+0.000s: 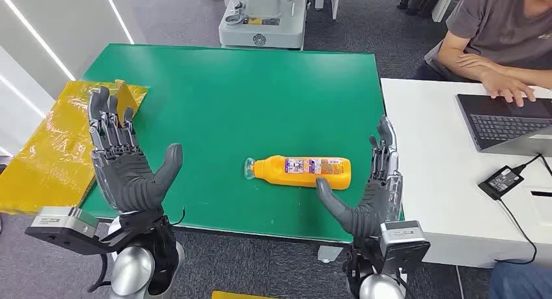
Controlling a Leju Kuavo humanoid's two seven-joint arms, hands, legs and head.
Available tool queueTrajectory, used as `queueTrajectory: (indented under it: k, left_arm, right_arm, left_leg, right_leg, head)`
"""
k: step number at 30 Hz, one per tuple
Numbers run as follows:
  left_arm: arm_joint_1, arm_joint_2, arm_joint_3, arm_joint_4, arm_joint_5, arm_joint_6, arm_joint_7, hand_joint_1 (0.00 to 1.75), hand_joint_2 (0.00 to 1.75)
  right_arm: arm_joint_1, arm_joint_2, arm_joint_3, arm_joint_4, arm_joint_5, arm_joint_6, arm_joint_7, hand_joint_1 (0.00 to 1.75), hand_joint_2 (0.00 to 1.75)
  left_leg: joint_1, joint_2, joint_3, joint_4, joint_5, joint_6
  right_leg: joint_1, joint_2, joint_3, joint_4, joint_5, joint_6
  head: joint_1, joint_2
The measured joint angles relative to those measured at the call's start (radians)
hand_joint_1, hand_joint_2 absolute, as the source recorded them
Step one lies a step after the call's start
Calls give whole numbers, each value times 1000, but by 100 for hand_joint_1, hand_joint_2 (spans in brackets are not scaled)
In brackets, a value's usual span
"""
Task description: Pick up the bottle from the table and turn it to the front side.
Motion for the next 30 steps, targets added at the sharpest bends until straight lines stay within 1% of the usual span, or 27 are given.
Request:
queueTrajectory:
  k: [3, 6, 9, 11, 16, 21, 26, 30]
  left_arm:
    - [0, 0, 0, 0, -4, -3, 0, 0, 175]
    - [0, 0, 0, 0, -10, -9, 0, 0, 175]
    - [1, 1, 0, 0, -20, -18, 2, 0, 175]
    - [3, 1, 0, 0, -28, -26, 3, 0, 175]
    - [4, 4, 1, 0, -40, -41, 12, 0, 175]
    - [4, 8, 1, 0, -49, -55, 15, 0, 175]
    - [4, 9, 1, 0, -64, -77, 21, 0, 175]
    - [4, 9, 1, 0, -78, -103, 23, 0, 175]
  right_arm:
    - [-1, -2, 0, 1, 31, -3, 16, 0, 175]
    - [-5, -13, 3, 7, 108, 20, 79, 0, 175]
    - [-13, -39, 8, 14, 249, 84, 186, 0, 175]
    - [-17, -56, 9, 17, 334, 124, 235, 0, 175]
    - [-30, -92, 0, 19, 437, 193, 302, 0, 175]
    - [-58, -137, -9, 29, 563, 305, 376, 0, 175]
    - [-105, -170, -12, 62, 627, 375, 441, 0, 175]
    - [-136, -201, -13, 91, 635, 448, 470, 0, 175]
  left_leg:
    - [0, 0, 0, 0, 0, 0]
    - [0, 0, 0, 0, 0, 0]
    - [0, 0, 0, 0, 0, 0]
    - [0, 0, -1, 0, 0, 0]
    - [0, 0, -1, 0, 0, 0]
    - [0, 0, -1, 0, 0, 1]
    - [0, 0, -1, 0, 0, 1]
    - [0, 0, -1, 0, 0, 1]
  right_leg:
    - [0, 0, 0, 0, 0, 0]
    - [0, 0, 0, 0, 0, 0]
    - [0, 0, 0, 0, 0, 0]
    - [0, 0, 0, 0, 0, 0]
    - [0, 0, 0, 0, 0, 0]
    - [0, 0, 0, 0, 0, 0]
    - [0, 0, 0, 0, 0, 0]
    - [0, 0, 0, -1, 0, 1]
  head:
    - [0, 0]
    - [0, 0]
    - [0, 0]
    - [0, 0]
    - [0, 0]
    - [0, 0]
    - [0, 0]
    - [0, 0]
